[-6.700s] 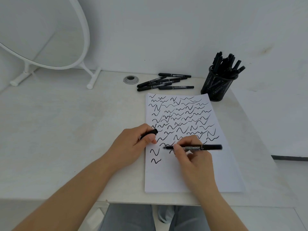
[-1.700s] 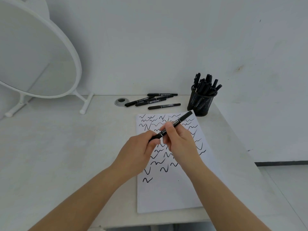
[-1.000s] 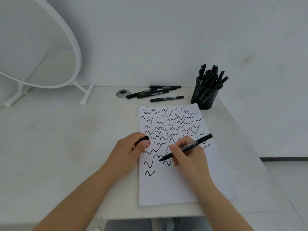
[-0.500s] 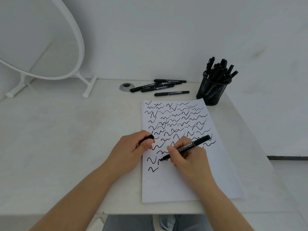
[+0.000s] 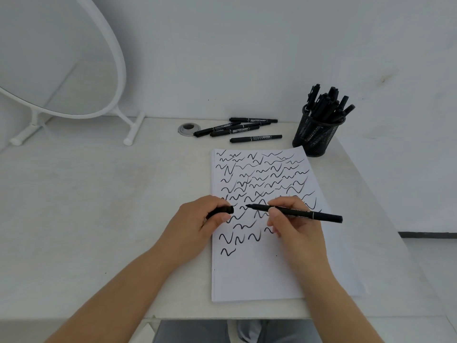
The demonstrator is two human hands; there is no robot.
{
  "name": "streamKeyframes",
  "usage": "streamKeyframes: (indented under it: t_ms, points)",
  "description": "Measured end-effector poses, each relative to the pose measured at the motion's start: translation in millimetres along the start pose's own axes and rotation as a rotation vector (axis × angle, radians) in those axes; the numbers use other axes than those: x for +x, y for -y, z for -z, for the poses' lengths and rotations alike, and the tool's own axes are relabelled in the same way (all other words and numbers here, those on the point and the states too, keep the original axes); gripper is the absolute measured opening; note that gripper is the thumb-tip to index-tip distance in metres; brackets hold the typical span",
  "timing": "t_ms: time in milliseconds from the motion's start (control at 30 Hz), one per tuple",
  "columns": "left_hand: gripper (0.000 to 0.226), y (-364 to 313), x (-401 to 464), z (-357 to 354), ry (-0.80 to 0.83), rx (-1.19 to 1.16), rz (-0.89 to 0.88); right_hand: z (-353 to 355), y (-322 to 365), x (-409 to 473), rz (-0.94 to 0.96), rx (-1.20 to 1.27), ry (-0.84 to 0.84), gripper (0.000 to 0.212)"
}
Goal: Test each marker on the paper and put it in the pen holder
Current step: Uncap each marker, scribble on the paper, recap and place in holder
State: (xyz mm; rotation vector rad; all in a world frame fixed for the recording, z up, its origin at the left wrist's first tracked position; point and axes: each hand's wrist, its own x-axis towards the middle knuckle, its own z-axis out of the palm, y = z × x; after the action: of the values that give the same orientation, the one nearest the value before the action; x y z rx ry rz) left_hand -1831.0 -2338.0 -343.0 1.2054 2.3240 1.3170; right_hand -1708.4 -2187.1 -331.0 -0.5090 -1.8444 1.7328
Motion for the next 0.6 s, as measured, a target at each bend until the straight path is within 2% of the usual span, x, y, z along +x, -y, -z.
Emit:
streamKeyframes:
  t_ms: [167, 400, 600]
  points:
    - [0.019, -0.2, -1.0, -0.2, 0.032, 0.057, -0.031, 5.8, -0.4, 0.3, -0.047, 0.215, 0.047, 0.026]
    - [0.012, -3.8, -1.2, -0.4, 0.068, 0.067, -0.031, 2.5, 1.5, 0.5, -0.060, 0.156, 0.107, 0.022]
    - [0.009, -6.6, -2.7, -0.5, 0.125, 0.055, -0.063, 0.5, 4.6, -3.2, -0.066, 0.074, 0.174, 0.005]
